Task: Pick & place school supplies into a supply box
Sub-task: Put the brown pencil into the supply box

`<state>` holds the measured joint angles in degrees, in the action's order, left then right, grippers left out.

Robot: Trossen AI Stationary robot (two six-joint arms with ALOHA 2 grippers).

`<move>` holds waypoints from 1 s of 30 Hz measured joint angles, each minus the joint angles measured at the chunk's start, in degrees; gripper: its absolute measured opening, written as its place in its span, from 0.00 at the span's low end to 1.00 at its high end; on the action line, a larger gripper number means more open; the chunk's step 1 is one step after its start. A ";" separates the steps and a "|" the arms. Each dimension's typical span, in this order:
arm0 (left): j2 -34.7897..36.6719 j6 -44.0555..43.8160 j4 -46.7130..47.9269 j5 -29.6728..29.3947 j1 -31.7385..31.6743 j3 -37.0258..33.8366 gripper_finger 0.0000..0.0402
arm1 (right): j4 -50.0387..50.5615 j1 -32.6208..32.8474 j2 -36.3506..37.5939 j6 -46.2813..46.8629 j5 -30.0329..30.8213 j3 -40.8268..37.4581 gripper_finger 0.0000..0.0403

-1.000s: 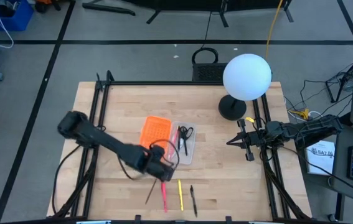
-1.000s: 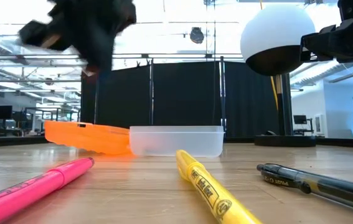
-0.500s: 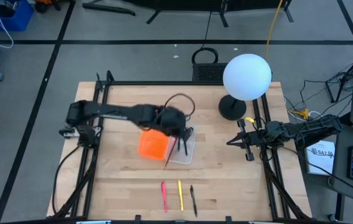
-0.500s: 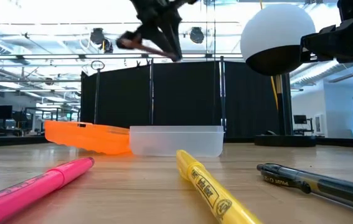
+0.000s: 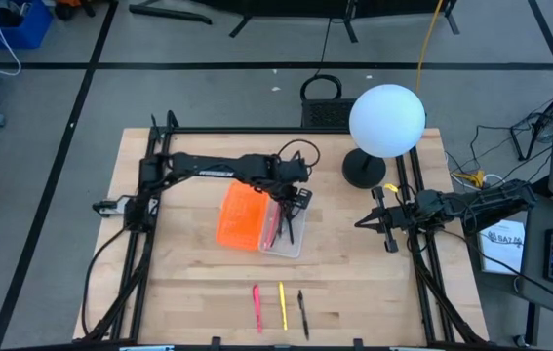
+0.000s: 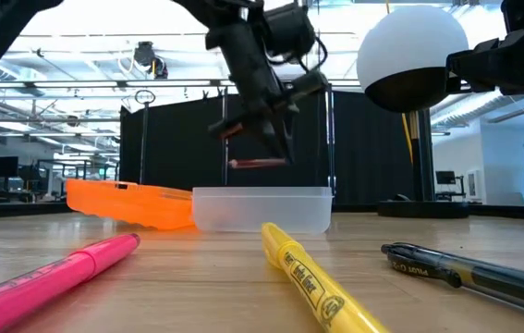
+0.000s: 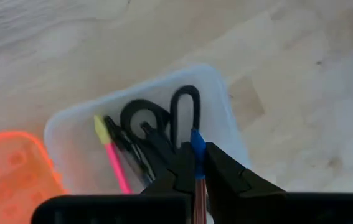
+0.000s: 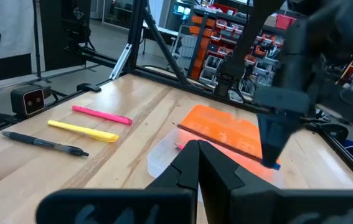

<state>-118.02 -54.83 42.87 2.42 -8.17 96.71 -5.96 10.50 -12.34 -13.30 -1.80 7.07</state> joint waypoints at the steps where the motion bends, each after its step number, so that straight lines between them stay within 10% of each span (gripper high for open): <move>1: -0.30 0.55 -0.05 0.56 -0.49 0.00 0.05 | 0.00 0.01 0.00 0.00 0.00 0.00 0.00; 30: -0.88 2.19 3.50 -8.64 0.03 -4.75 0.05 | 0.25 0.01 0.00 0.22 0.00 0.00 0.00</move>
<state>-118.89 -52.64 46.37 -6.22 -8.14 91.96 -5.70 10.52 -12.34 -13.08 -1.80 7.07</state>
